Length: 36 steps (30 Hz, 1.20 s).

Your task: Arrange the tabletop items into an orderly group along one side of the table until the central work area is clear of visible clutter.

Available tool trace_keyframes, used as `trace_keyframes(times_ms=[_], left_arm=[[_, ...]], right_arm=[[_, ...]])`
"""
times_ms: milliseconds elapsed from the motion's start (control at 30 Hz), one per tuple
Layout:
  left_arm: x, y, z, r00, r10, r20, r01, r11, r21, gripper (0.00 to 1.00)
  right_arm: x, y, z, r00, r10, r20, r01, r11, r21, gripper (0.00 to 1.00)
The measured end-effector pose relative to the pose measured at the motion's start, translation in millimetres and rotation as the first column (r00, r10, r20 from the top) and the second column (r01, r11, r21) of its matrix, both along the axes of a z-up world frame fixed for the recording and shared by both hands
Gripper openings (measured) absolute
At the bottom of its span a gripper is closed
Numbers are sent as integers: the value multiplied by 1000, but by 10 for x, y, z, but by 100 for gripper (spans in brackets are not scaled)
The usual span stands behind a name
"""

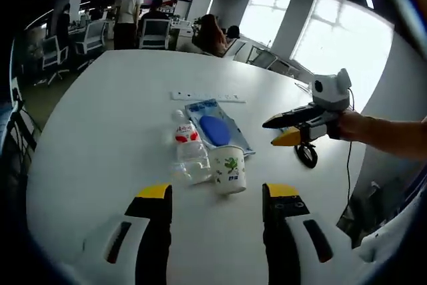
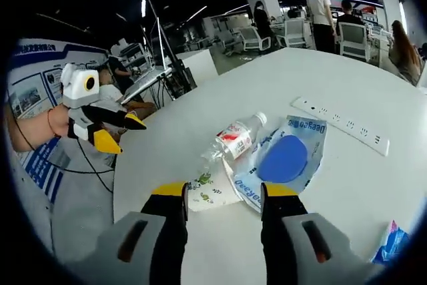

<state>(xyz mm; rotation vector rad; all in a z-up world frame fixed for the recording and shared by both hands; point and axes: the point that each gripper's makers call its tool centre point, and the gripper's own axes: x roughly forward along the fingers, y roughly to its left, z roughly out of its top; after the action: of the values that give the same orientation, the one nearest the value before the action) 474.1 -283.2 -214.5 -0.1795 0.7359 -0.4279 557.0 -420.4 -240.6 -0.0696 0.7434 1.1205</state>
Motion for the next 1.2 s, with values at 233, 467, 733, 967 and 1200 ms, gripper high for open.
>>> trace_keyframes(times_ms=[233,467,733,967,1200], left_arm=[[-23,107,-33,1000,30,-6,-30,999,-18,55],[-5,202,-48,999,49,-9,-49,998,-30,55],[38,276,-74,998,60,-6,-60,998,-32,54],[89,330,-79,998,71,-2,-71,997,-44,54],[141,348,-120,997,77,-7,-77,996,-43,54]], right_arm=[[1,207,-93,996,77,-35,-77,997,-3,41],[-19,352,-188,982,178,-68,-179,984,-12,38],[-43,463,-301,953,276,-122,-279,960,-8,34],[-45,503,-420,925,321,-202,-324,946,20,30],[-115,511,-477,891,375,-258,-376,925,48,21]])
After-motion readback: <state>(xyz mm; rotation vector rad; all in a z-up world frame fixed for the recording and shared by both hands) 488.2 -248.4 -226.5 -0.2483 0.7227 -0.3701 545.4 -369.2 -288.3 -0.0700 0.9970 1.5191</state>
